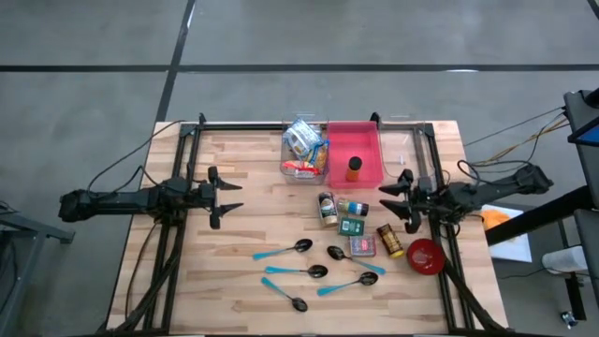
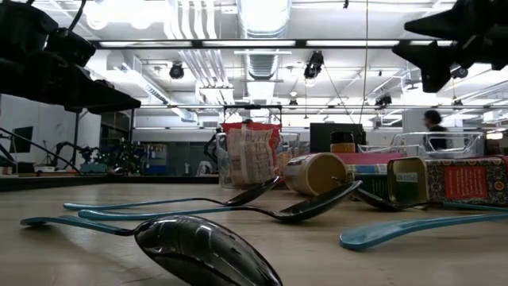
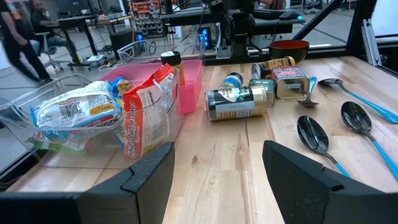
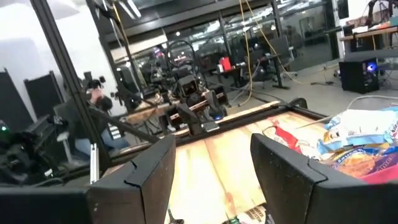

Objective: Pick & Place Food Item
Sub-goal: Put the green spice bottle into the pink bin

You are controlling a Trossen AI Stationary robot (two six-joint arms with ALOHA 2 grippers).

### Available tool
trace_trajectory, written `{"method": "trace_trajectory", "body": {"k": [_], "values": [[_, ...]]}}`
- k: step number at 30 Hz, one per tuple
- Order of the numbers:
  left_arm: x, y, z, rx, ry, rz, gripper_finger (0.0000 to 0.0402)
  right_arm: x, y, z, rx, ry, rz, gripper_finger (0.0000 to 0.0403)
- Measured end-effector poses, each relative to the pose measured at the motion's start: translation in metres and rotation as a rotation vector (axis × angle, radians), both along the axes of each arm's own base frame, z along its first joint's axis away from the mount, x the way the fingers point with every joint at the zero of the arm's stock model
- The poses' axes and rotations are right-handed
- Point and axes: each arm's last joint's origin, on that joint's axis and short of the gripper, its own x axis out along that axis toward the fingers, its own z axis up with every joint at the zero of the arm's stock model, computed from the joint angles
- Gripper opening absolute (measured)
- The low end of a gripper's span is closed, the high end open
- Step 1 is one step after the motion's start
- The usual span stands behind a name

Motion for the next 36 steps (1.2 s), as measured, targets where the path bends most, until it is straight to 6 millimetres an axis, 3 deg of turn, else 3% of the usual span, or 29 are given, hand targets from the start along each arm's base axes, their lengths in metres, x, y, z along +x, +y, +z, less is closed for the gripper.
{"method": "trace_trajectory", "body": {"k": [9,18,22,27,36], "values": [[0.0,0.0,0.0,0.0,0.0,0.0,0.0244,0.027,0.008,0.027,-0.066,0.317,0.0,0.0206],[0.0,0.0,0.0,-0.003,-0.001,0.0,0.0244,0.068,0.02,0.056,-0.132,0.691,-0.013,0.0205],[0.0,0.0,0.0,-0.003,0.0,0.001,0.0244,0.088,0.025,0.062,-0.155,0.77,-0.016,0.0205],[0.0,0.0,0.0,-0.003,0.0,0.0,0.0244,0.104,0.028,0.055,-0.214,0.9,-0.076,0.0205],[0.0,0.0,0.0,-0.002,0.001,0.0,0.0244,0.116,0.031,0.023,-0.223,1.08,-0.126,0.0206]]}}
